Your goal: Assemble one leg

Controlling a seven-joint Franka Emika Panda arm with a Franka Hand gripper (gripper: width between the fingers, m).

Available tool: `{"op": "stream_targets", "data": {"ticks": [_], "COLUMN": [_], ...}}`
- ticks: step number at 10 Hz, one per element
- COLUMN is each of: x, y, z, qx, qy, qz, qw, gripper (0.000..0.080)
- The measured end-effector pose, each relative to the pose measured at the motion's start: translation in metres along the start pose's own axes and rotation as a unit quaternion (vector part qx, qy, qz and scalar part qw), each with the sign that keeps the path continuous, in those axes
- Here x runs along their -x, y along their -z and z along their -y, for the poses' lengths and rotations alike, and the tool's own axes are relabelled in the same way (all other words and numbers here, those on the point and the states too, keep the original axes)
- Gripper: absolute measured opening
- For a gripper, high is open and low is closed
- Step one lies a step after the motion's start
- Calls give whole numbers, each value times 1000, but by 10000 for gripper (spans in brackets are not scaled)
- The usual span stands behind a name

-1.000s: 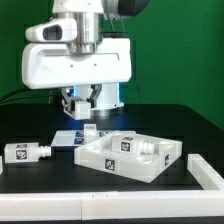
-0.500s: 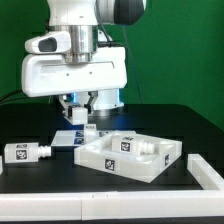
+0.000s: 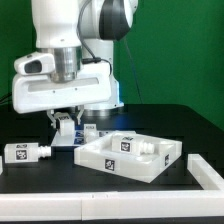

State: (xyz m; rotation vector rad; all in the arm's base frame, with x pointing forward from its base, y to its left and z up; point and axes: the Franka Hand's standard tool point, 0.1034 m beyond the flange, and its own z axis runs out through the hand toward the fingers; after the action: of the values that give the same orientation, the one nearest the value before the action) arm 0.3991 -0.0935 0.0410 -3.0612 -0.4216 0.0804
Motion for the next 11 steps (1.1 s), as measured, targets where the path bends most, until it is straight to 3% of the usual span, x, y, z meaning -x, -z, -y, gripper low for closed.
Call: {"op": "stream_targets", "data": {"ticks": [4,9,10,11], "x": [8,10,10,10], "y": [-23,-28,-28,-28], "z": [-5,-3,-3,-3], "qx": [2,0,0,0], "qy": [9,11,11,11], "qz": [8,12,12,12], "qw": [1000,1000,1000,1000], "gripper": [287,287,514,514]}}
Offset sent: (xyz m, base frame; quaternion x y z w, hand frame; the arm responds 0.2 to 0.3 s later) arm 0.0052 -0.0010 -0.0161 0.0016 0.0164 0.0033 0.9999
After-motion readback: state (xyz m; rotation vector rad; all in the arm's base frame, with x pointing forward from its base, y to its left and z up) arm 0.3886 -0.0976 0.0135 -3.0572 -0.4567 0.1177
